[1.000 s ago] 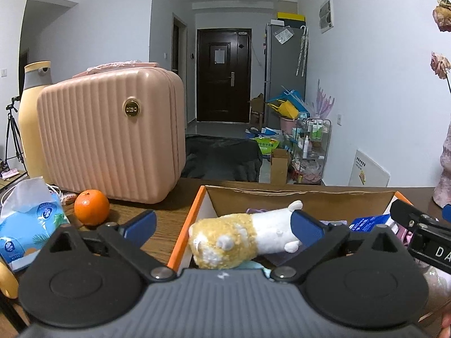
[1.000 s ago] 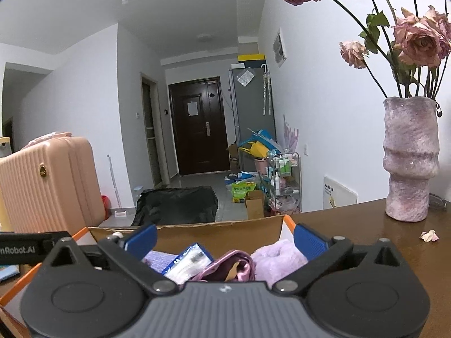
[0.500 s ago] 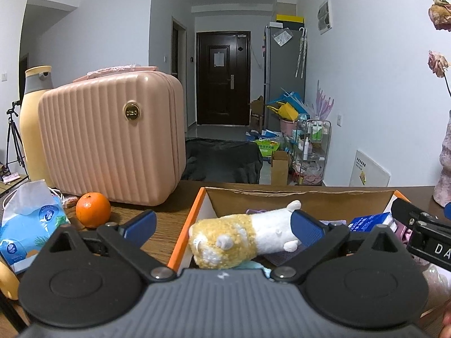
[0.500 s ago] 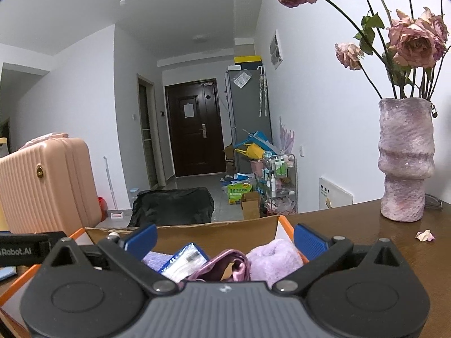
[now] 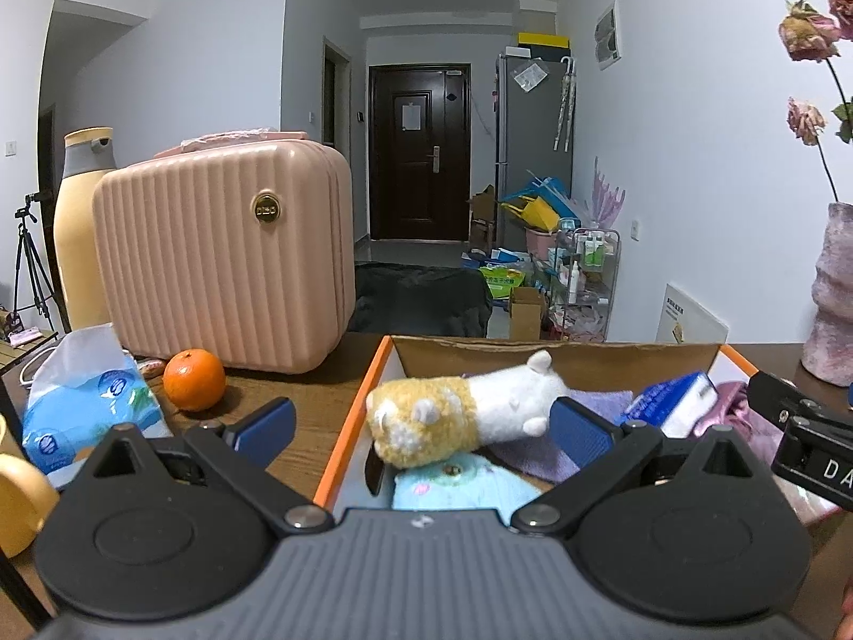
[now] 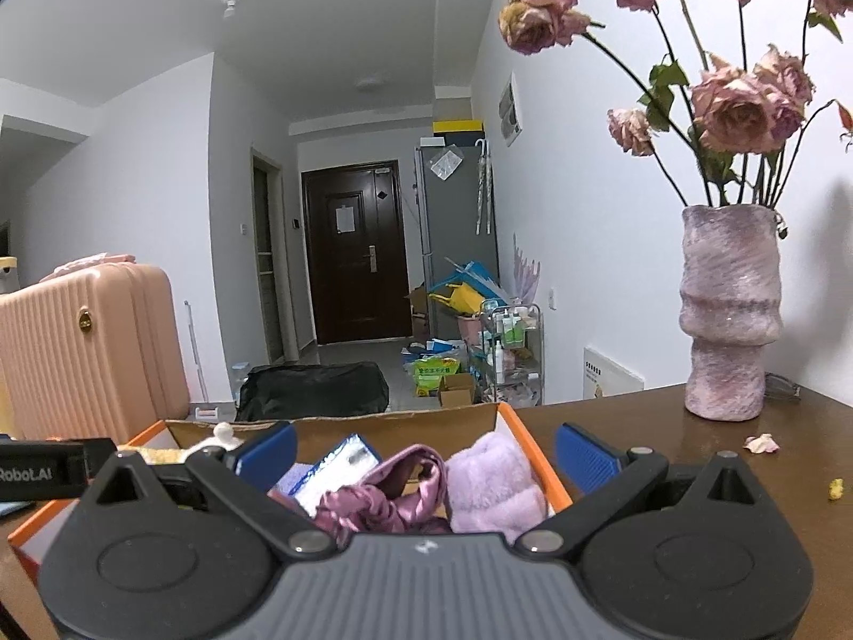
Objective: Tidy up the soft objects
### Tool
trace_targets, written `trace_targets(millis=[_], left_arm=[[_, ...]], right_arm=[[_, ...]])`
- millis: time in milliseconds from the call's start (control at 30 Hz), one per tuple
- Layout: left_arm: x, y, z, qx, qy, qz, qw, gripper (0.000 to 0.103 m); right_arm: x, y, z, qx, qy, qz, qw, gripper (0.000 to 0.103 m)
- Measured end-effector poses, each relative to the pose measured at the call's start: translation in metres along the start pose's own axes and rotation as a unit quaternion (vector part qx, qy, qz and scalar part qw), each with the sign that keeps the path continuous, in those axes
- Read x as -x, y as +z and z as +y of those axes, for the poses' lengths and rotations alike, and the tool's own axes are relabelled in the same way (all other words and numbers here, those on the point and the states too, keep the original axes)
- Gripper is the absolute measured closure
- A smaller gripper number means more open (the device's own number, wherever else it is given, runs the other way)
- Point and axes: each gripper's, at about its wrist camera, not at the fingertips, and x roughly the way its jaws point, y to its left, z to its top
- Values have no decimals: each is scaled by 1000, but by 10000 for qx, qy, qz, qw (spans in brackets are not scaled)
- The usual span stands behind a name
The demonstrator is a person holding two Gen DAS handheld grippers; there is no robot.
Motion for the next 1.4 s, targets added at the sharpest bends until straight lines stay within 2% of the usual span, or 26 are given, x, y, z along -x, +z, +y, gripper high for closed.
trace_targets(millis=[800,1133,1400], left_arm=[[102,-42,29,-177,-77,19,9998,0],[170,-69,44,-327,-253,-223,9989,0],[224,-97,59,-352,-459,-233,9981,0]], right_arm=[[116,-24,-9,161,-55,98,9998,0],[183,-39,-6,247,185,239,9992,0],[238,-55,-5,341,281,324,9985,0]])
